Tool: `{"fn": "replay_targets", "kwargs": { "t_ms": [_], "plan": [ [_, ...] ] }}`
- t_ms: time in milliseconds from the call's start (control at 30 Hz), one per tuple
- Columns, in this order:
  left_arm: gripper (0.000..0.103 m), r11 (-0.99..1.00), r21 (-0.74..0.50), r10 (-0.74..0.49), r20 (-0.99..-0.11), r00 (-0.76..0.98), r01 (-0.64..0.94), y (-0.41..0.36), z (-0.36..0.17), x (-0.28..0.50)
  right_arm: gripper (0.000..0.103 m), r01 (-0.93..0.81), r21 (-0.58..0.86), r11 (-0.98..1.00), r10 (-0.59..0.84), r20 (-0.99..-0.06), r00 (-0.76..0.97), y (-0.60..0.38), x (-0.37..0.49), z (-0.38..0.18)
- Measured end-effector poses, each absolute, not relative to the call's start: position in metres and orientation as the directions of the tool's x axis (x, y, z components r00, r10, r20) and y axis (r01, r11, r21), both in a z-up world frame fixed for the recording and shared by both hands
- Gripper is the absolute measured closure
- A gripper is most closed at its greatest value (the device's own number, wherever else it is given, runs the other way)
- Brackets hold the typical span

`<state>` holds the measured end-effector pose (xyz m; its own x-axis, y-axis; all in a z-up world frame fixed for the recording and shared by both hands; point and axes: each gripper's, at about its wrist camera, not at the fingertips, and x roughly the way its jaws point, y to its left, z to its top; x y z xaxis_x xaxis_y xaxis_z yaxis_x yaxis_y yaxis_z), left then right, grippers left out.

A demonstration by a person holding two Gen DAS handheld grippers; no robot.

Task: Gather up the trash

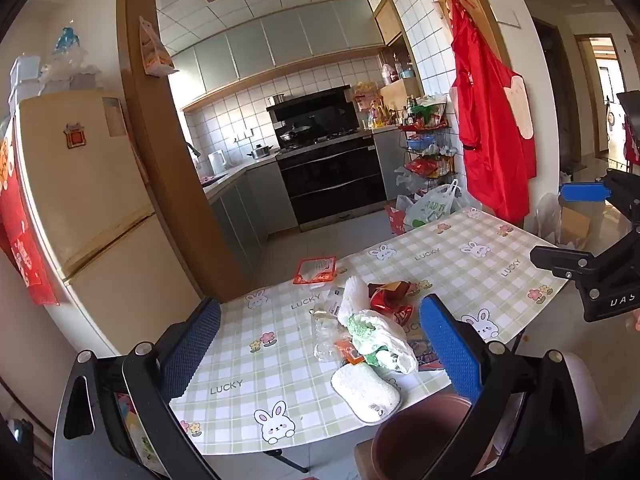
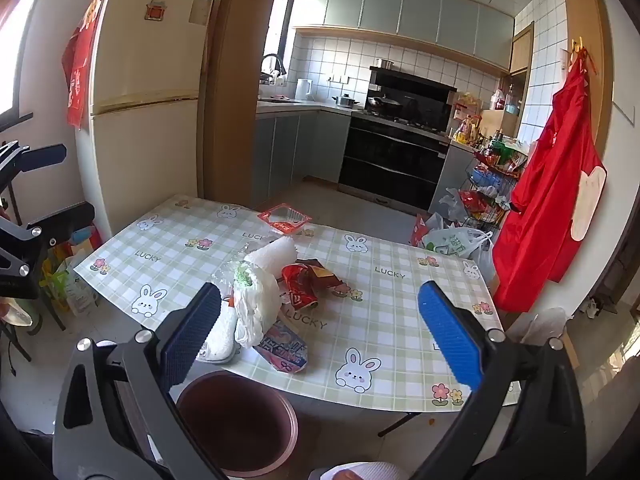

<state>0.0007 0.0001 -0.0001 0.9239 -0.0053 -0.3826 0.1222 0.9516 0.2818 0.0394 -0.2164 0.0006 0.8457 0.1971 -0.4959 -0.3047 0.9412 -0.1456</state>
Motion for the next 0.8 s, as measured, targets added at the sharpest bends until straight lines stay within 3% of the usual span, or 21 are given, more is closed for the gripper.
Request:
{"fn": "replay_targets", "kwargs": {
  "t_ms": [800],
  "plan": [
    [0.005,0.952,0.284,-0.005,-0.361,0.933,0.115,-0.002,0.006,-0.004,0.006,-0.295,-0.150,0.944,0.186,-0.494,0.849,-0.216,0.040,0.004]
  ]
}}
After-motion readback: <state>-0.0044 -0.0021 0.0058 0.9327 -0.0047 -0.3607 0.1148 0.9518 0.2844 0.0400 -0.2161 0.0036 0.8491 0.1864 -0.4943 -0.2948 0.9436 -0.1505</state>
